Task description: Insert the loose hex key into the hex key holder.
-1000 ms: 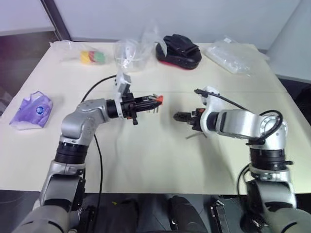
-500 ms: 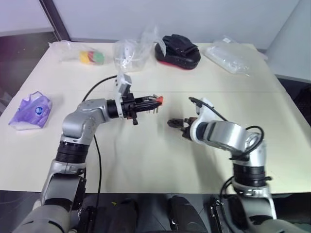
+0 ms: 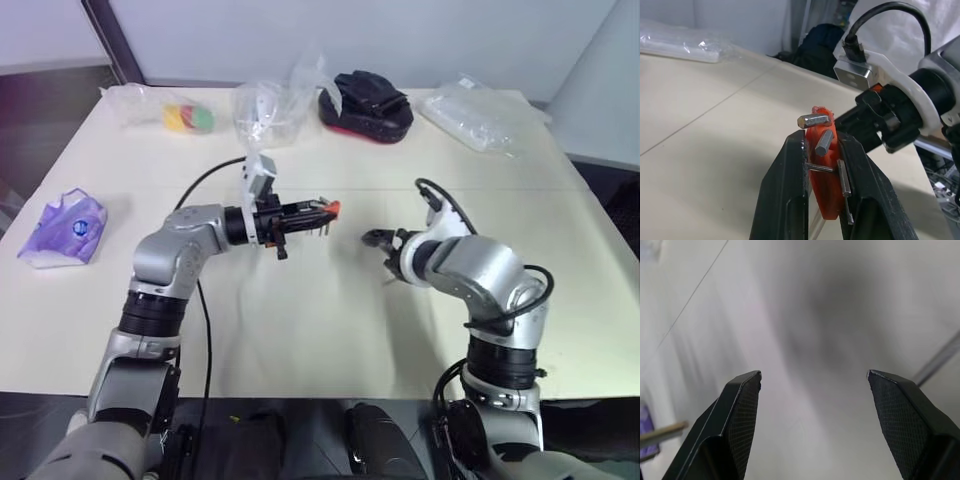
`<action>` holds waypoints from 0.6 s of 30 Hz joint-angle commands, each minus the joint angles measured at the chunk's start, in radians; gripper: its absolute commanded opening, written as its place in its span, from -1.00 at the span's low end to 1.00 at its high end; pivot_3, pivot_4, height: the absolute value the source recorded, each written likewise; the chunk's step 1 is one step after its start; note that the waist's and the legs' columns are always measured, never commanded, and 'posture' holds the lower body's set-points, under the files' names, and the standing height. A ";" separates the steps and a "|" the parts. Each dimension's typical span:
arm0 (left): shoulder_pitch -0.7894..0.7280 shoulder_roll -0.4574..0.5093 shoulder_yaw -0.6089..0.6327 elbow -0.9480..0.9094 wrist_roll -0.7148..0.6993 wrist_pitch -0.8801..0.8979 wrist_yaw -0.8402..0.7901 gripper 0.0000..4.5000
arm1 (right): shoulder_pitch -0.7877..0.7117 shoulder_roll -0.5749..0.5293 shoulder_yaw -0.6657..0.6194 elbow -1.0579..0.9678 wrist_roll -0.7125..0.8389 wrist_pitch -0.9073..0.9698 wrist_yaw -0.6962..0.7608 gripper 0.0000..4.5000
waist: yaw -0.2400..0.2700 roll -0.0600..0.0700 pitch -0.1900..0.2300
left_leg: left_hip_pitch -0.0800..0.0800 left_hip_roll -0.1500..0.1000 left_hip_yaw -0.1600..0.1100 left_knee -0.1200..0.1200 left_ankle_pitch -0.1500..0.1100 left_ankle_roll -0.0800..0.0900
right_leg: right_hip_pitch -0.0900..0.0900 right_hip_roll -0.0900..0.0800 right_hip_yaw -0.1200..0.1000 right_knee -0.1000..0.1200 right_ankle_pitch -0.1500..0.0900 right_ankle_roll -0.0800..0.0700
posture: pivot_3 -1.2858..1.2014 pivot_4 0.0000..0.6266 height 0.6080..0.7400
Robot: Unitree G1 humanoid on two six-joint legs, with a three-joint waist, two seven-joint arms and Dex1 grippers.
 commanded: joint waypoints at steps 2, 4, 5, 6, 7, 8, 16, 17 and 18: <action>-0.022 -0.005 0.005 -0.010 -0.002 -0.026 -0.009 -0.91 | 0.007 -0.017 -0.001 -0.054 0.022 -0.045 -0.080 0.57 | 0.000 0.000 0.000 | 0.000 0.000 0.000 0.000 0.000 0.000 | 0.000 0.000 0.000 0.000 0.000 0.000 | 0.03 -0.52 1.00; -0.023 -0.007 0.004 -0.011 -0.001 -0.026 -0.009 -0.91 | 0.012 -0.034 -0.002 -0.053 0.022 -0.062 -0.080 0.57 | 0.000 0.000 0.000 | 0.000 0.000 0.000 0.000 0.000 0.000 | 0.000 0.000 0.000 0.000 0.000 0.000 | 0.03 -0.52 1.00; -0.023 -0.008 0.004 -0.010 0.000 -0.027 -0.009 -0.91 | 0.018 -0.042 -0.003 -0.051 0.022 -0.065 -0.080 0.57 | 0.000 0.000 0.000 | 0.000 0.000 0.000 0.000 0.000 0.000 | 0.000 0.000 0.000 0.000 0.000 0.000 | 0.03 -0.52 1.00; -0.024 -0.009 0.004 -0.008 0.000 -0.028 -0.010 -0.91 | 0.024 -0.046 -0.004 -0.050 0.022 -0.070 -0.080 0.57 | 0.000 0.000 0.000 | 0.000 0.000 0.000 0.000 0.000 0.000 | 0.000 0.000 0.000 0.000 0.000 0.000 | 0.03 -0.52 1.00; -0.024 -0.009 0.005 -0.008 0.000 -0.028 -0.009 -0.91 | 0.031 -0.047 -0.005 -0.050 0.022 -0.073 -0.080 0.57 | 0.000 0.000 0.000 | 0.000 0.000 0.000 0.000 0.000 0.000 | 0.000 0.000 0.000 0.000 0.000 0.000 | 0.03 -0.52 1.00; -0.023 -0.010 0.005 -0.008 0.000 -0.028 -0.009 -0.91 | 0.037 -0.050 -0.007 -0.048 0.022 -0.076 -0.080 0.57 | 0.000 0.000 0.000 | 0.000 0.000 0.000 0.000 0.000 0.000 | 0.000 0.000 0.000 0.000 0.000 0.000 | 0.03 -0.52 1.00; -0.020 -0.009 0.005 -0.008 0.001 -0.031 -0.010 -0.91 | 0.065 -0.068 -0.012 -0.051 0.022 -0.085 -0.080 0.57 | 0.001 0.000 0.000 | 0.000 0.000 0.000 0.000 0.000 0.000 | 0.000 0.000 0.000 0.000 0.000 0.000 | 0.03 -0.52 1.00; -0.020 -0.009 0.004 -0.008 0.002 -0.032 -0.010 -0.91 | 0.068 -0.070 -0.014 -0.049 0.022 -0.082 -0.080 0.57 | 0.001 0.000 0.000 | 0.000 0.000 0.000 0.000 0.000 0.000 | 0.000 0.000 0.000 0.000 0.000 0.000 | 0.03 -0.52 1.00; -0.020 -0.009 0.004 -0.008 0.002 -0.032 -0.010 -0.91 | 0.070 -0.071 -0.016 -0.047 0.022 -0.079 -0.080 0.57 | 0.001 0.000 0.000 | 0.000 0.000 0.000 0.000 0.000 0.000 | 0.000 0.000 0.000 0.000 0.000 0.000 | 0.03 -0.52 1.00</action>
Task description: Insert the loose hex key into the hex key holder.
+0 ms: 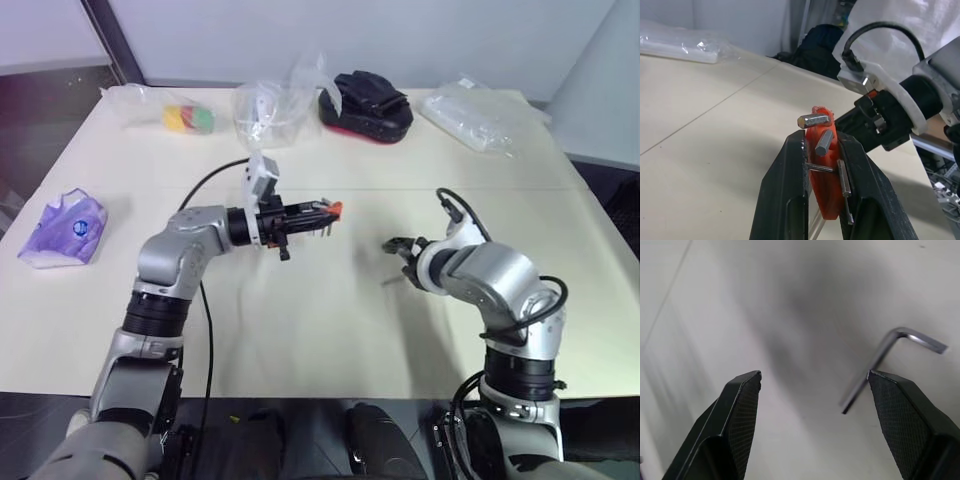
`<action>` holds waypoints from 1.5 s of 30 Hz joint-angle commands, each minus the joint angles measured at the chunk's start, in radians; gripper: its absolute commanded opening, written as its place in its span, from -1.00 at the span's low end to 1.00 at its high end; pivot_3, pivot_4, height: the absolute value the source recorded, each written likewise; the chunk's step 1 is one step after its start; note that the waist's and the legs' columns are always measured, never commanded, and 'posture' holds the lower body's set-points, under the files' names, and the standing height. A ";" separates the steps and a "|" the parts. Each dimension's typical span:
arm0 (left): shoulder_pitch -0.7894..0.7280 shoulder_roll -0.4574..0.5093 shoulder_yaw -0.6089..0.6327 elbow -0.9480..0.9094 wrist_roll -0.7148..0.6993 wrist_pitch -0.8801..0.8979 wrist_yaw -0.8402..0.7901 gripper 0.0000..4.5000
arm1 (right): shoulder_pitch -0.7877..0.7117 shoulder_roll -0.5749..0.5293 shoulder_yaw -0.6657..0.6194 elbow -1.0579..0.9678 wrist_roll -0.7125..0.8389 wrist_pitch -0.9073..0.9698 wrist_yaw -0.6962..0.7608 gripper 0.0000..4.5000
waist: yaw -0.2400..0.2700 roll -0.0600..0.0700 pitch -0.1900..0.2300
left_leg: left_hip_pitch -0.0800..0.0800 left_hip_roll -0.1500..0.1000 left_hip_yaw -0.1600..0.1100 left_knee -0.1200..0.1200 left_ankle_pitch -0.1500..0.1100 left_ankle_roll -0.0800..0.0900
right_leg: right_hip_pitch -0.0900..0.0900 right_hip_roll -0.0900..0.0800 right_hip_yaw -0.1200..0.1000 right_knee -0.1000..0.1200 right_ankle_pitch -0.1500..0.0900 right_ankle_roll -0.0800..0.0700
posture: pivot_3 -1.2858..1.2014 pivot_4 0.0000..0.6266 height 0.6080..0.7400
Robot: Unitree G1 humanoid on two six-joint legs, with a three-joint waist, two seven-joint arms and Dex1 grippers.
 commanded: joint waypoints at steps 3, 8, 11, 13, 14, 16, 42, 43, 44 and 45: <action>-0.020 0.001 0.006 -0.018 -0.004 -0.017 -0.008 -0.91 | 0.010 -0.014 -0.036 -0.013 0.022 0.018 -0.078 0.57 | 0.000 0.000 0.000 | 0.000 0.000 0.000 0.000 0.000 0.000 | 0.000 0.000 0.000 0.000 0.000 0.000 | 0.03 -0.52 1.00; -0.018 0.002 0.006 -0.022 -0.004 -0.017 -0.008 -0.91 | 0.009 -0.016 -0.076 0.034 0.022 0.074 -0.078 0.57 | 0.001 0.000 0.000 | 0.000 0.000 0.000 0.000 0.000 0.000 | 0.000 0.000 0.000 0.000 0.000 0.000 | 0.03 -0.52 1.00; -0.017 0.003 0.006 -0.025 -0.004 -0.015 -0.007 -0.91 | -0.005 -0.011 -0.098 0.071 0.022 0.115 -0.078 0.57 | 0.000 0.000 0.000 | 0.000 0.000 0.000 0.000 0.000 0.000 | 0.000 0.000 0.000 0.000 0.000 0.000 | 0.03 -0.52 1.00; -0.015 0.004 0.006 -0.028 -0.004 -0.014 -0.006 -0.91 | -0.013 -0.011 -0.113 0.100 0.022 0.147 -0.078 0.57 | 0.000 0.000 0.000 | 0.000 0.000 0.000 0.000 0.000 0.000 | 0.000 0.000 0.000 0.000 0.000 0.000 | 0.03 -0.52 1.00; -0.015 0.004 0.006 -0.029 -0.004 -0.013 -0.005 -0.91 | -0.019 -0.011 -0.122 0.117 0.022 0.164 -0.078 0.57 | 0.000 0.000 0.000 | 0.000 0.000 0.000 0.000 0.000 0.000 | 0.000 0.000 0.000 0.000 0.000 0.000 | 0.03 -0.52 1.00; -0.014 0.004 0.008 -0.033 -0.005 -0.011 -0.002 -0.91 | -0.033 -0.017 -0.138 0.155 0.022 0.203 -0.078 0.57 | 0.000 0.000 0.000 | 0.000 0.000 0.000 0.000 0.000 0.000 | 0.000 0.000 0.000 0.000 0.000 0.000 | 0.03 -0.52 1.00; 0.011 0.008 0.018 -0.069 -0.018 0.000 0.037 -0.91 | -0.234 -0.390 0.228 0.553 0.022 0.615 0.379 0.57 | 0.001 -0.001 -0.001 | 0.003 0.000 0.000 0.001 0.001 0.002 | 0.004 0.000 0.000 -0.001 0.000 0.000 | 0.03 -0.52 1.00; 0.012 0.008 0.019 -0.070 -0.018 0.000 0.038 -0.91 | -0.240 -0.401 0.250 0.551 0.017 0.611 0.395 0.57 | 0.001 -0.001 -0.001 | 0.003 -0.001 0.000 0.001 0.000 0.002 | 0.004 0.000 0.000 -0.001 0.000 0.000 | 0.03 -0.52 1.00; 0.011 0.007 0.019 -0.070 -0.018 0.000 0.040 -0.91 | -0.245 -0.412 0.268 0.550 0.012 0.608 0.409 0.57 | 0.001 -0.001 -0.001 | 0.003 0.000 0.000 0.001 0.000 0.002 | 0.004 0.000 0.000 -0.001 0.000 0.000 | 0.03 -0.52 1.00; 0.012 0.006 0.020 -0.071 -0.018 0.000 0.041 -0.91 | -0.250 -0.416 0.283 0.552 0.010 0.602 0.420 0.57 | 0.001 -0.002 -0.002 | 0.003 0.000 0.000 0.001 0.000 0.002 | 0.004 0.000 0.000 -0.002 0.000 0.000 | 0.03 -0.52 1.00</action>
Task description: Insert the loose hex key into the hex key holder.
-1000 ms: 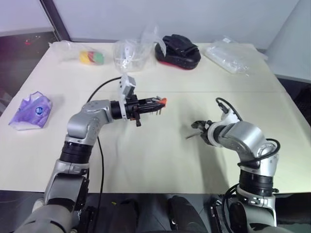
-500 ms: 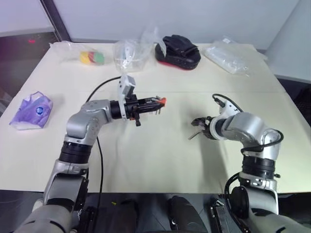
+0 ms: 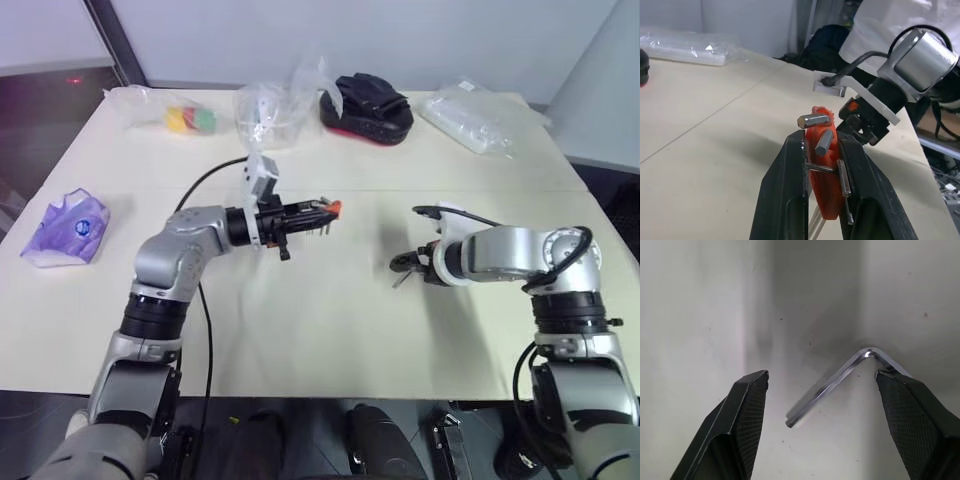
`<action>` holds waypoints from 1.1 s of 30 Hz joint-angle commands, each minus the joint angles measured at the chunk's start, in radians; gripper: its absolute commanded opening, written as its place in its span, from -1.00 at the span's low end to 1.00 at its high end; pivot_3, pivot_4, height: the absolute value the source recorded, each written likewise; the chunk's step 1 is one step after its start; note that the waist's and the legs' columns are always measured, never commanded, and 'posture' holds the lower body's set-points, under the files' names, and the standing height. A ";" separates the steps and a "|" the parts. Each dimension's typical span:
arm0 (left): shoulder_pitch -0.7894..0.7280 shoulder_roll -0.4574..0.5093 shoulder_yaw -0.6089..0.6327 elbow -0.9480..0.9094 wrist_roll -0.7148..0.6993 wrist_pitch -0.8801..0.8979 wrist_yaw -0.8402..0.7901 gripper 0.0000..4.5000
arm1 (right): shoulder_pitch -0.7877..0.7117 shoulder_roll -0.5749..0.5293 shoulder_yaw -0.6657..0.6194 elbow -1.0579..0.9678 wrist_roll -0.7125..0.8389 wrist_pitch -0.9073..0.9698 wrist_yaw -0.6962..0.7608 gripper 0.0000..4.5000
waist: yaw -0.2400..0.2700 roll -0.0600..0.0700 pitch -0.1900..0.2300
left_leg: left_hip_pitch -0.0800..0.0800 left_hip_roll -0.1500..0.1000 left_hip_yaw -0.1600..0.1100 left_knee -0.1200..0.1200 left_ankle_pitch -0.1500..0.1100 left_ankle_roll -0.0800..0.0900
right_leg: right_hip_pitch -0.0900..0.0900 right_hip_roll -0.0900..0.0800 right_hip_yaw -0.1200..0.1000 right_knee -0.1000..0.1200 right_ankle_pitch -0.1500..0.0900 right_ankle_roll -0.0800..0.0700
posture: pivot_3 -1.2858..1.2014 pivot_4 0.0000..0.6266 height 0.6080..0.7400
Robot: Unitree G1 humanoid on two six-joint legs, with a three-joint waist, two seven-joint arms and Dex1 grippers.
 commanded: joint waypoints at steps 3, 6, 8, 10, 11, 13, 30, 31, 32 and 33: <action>0.001 0.000 0.019 -0.041 -0.018 -0.004 0.008 -0.91 | -0.005 -0.014 0.105 0.039 -0.052 -0.009 0.080 0.57 | -0.002 -0.002 -0.001 | 0.000 0.000 0.000 0.000 0.000 0.000 | 0.000 0.000 0.000 0.000 0.000 0.000 | 0.03 -0.52 1.00; 0.006 0.001 0.021 -0.047 -0.020 -0.003 0.011 -0.91 | -0.025 -0.011 0.128 0.043 -0.092 -0.007 0.124 0.57 | -0.003 -0.003 -0.002 | 0.001 0.000 0.000 0.000 0.000 0.000 | 0.000 0.001 0.000 0.000 0.000 0.000 | 0.03 -0.52 1.00; 0.009 0.002 0.023 -0.052 -0.022 -0.001 0.014 -0.91 | -0.039 -0.006 0.139 0.046 -0.127 0.000 0.150 0.57 | -0.005 -0.003 -0.002 | 0.001 0.001 0.000 0.000 0.000 0.000 | 0.001 0.001 0.000 0.000 0.000 -0.001 | 0.03 -0.52 1.00; 0.011 0.001 0.024 -0.055 -0.023 0.000 0.018 -0.91 | -0.051 -0.001 0.147 0.049 -0.151 0.008 0.175 0.57 | -0.005 -0.004 -0.002 | 0.002 0.001 0.000 0.000 0.000 0.000 | 0.001 0.001 0.000 0.000 0.001 -0.001 | 0.03 -0.52 1.00; 0.012 0.001 0.024 -0.057 -0.024 0.000 0.019 -0.91 | -0.058 0.005 0.150 0.050 -0.167 0.014 0.191 0.57 | -0.005 -0.004 -0.002 | 0.003 0.001 0.000 0.000 0.000 0.000 | 0.002 0.001 0.000 0.000 0.001 -0.001 | 0.03 -0.52 1.00; 0.014 0.001 0.025 -0.059 -0.025 0.000 0.022 -0.91 | -0.068 0.016 0.151 0.052 -0.198 0.025 0.218 0.57 | -0.005 -0.004 -0.002 | 0.003 0.001 0.000 0.000 0.000 0.000 | 0.002 0.001 0.000 0.000 0.001 -0.001 | 0.03 -0.52 1.00; 0.013 0.001 0.018 -0.055 -0.032 -0.006 0.026 -0.91 | 0.005 0.092 0.059 -0.118 -0.597 0.109 0.516 0.57 | -0.011 -0.005 -0.003 | 0.005 0.001 0.000 0.000 0.000 0.000 | 0.003 0.001 0.000 0.000 0.001 -0.001 | 0.03 -0.52 1.00; 0.012 0.001 0.017 -0.053 -0.032 -0.007 0.025 -0.91 | 0.007 0.096 0.055 -0.130 -0.621 0.111 0.537 0.57 | -0.011 -0.005 -0.003 | 0.005 0.001 0.000 0.000 0.000 0.000 | 0.003 0.001 0.000 0.000 0.001 -0.001 | 0.03 -0.52 1.00; 0.011 0.000 0.016 -0.051 -0.032 -0.008 0.024 -0.91 | 0.007 0.095 0.058 -0.149 -0.650 0.112 0.568 0.57 | -0.012 -0.005 -0.003 | 0.005 0.001 0.000 0.000 0.000 0.000 | 0.003 0.001 0.000 0.000 0.001 -0.001 | 0.03 -0.52 1.00; 0.010 0.000 0.016 -0.050 -0.032 -0.008 0.024 -0.91 | 0.010 0.095 0.060 -0.165 -0.676 0.113 0.596 0.57 | -0.013 -0.005 -0.003 | 0.005 0.001 0.001 0.000 0.000 0.000 | 0.003 0.001 0.000 0.000 0.001 -0.001 | 0.03 -0.52 1.00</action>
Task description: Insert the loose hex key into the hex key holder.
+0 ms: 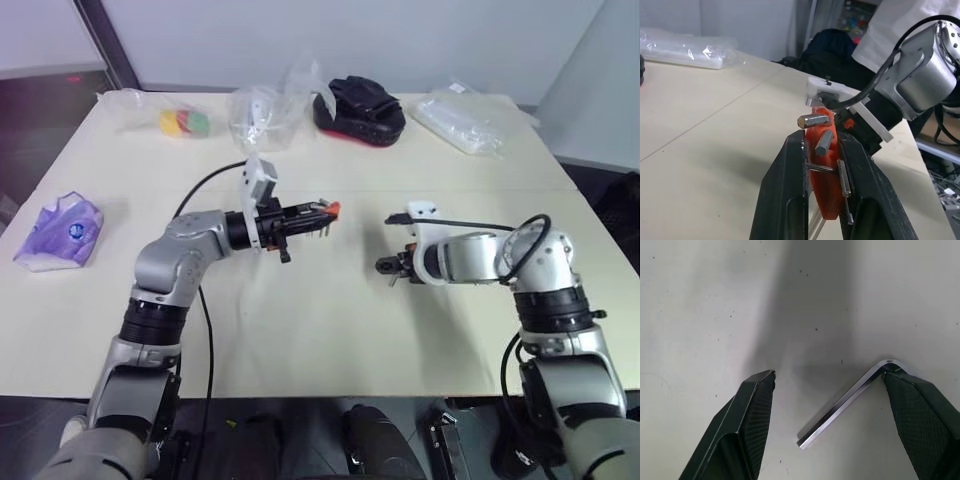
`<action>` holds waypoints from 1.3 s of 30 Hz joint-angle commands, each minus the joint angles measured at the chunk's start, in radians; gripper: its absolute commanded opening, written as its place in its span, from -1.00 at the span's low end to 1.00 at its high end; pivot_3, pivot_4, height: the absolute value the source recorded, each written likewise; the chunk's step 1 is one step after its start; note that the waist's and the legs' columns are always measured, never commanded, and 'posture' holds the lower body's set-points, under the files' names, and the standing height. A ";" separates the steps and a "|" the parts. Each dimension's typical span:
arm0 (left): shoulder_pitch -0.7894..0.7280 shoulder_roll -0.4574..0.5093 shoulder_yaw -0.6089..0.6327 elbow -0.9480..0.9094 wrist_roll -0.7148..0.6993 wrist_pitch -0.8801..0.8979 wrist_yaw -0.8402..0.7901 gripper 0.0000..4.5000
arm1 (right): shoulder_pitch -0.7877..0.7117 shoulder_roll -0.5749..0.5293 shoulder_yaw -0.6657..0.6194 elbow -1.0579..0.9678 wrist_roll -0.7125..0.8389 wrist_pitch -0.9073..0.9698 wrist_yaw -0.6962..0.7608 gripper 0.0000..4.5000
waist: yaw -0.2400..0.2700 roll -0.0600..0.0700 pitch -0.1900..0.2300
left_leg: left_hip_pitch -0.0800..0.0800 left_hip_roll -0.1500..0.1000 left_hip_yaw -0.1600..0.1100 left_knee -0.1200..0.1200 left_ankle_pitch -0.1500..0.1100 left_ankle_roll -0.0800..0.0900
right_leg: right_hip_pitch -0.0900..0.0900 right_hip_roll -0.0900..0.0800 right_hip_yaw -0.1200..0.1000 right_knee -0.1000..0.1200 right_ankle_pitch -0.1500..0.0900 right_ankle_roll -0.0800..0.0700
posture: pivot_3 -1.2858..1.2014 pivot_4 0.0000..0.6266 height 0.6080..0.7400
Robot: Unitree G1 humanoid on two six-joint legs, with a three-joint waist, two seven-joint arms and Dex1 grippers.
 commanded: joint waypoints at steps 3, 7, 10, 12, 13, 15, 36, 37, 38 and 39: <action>-0.018 -0.001 0.012 -0.024 -0.011 -0.011 -0.009 -0.91 | 0.047 0.014 0.034 -0.086 -0.173 -0.019 0.176 0.57 | -0.001 0.000 0.000 | 0.000 0.000 0.000 0.000 0.000 0.000 | 0.000 0.000 0.000 0.000 0.000 0.000 | 0.03 -0.52 1.00; -0.025 -0.001 0.011 -0.018 -0.009 -0.012 -0.011 -0.91 | 0.057 0.047 -0.005 -0.087 -0.237 0.027 0.236 0.57 | -0.004 0.000 0.000 | 0.000 0.000 0.000 0.000 0.000 0.000 | 0.000 0.000 0.000 0.000 0.000 0.000 | 0.03 -0.52 1.00; -0.026 -0.001 0.010 -0.018 -0.009 -0.012 -0.012 -0.91 | 0.054 0.076 -0.039 -0.087 -0.285 0.060 0.262 0.33 | -0.004 0.000 0.000 | 0.000 0.000 0.000 0.000 0.000 0.000 | 0.000 0.000 0.000 0.000 0.000 0.000 | 0.03 -0.52 1.00; -0.024 -0.001 0.011 -0.020 -0.009 -0.011 -0.012 -0.91 | 0.051 0.096 -0.060 -0.087 -0.318 0.084 0.277 -0.04 | -0.005 0.000 0.000 | 0.000 0.000 0.000 -0.001 0.000 0.000 | 0.000 0.000 0.000 0.000 0.000 0.000 | 0.03 -0.52 1.00; -0.023 -0.001 0.011 -0.021 -0.009 -0.010 -0.011 -0.91 | 0.049 0.106 -0.069 -0.089 -0.336 0.096 0.286 -0.26 | -0.005 0.000 0.000 | 0.000 0.000 0.000 -0.001 0.000 0.000 | 0.000 0.000 0.000 0.000 0.000 0.000 | 0.03 -0.52 1.00; -0.021 -0.001 0.012 -0.023 -0.009 -0.010 -0.010 -0.91 | 0.046 0.123 -0.084 -0.095 -0.370 0.117 0.304 -0.72 | -0.006 0.000 0.000 | 0.000 0.000 0.000 -0.002 0.000 0.000 | -0.001 0.000 0.000 0.000 0.000 0.000 | 0.03 -0.52 1.00; -0.033 -0.003 0.012 -0.019 -0.016 -0.001 -0.009 -0.91 | 0.153 0.115 0.015 -0.371 -1.009 -0.805 0.576 -0.97 | 0.008 0.002 0.001 | -0.007 -0.002 0.000 -0.002 0.000 0.000 | -0.007 -0.002 0.000 -0.002 0.001 0.002 | 0.03 -0.52 1.00; -0.041 -0.007 0.010 -0.012 -0.014 -0.002 -0.007 -0.91 | 0.152 0.136 -0.002 -0.371 -1.029 -0.872 0.579 -0.97 | 0.010 0.002 0.001 | -0.007 -0.001 0.000 -0.002 0.000 0.000 | -0.007 -0.002 0.000 -0.002 0.001 0.002 | 0.03 -0.52 1.00; -0.061 -0.017 0.010 0.011 -0.010 -0.007 -0.004 -0.91 | 0.140 0.177 -0.027 -0.375 -1.039 -0.976 0.582 -0.97 | 0.012 0.002 0.002 | -0.007 -0.001 0.000 -0.002 0.000 0.000 | -0.007 -0.002 0.000 -0.001 0.001 0.002 | 0.03 -0.52 1.00; -0.078 -0.027 0.009 0.033 -0.004 -0.016 -0.001 -0.91 | 0.129 0.216 -0.043 -0.376 -1.038 -1.078 0.606 -0.97 | 0.013 0.002 0.002 | -0.007 -0.001 0.000 -0.002 0.000 0.000 | -0.007 -0.002 0.000 -0.001 0.001 0.002 | 0.03 -0.52 1.00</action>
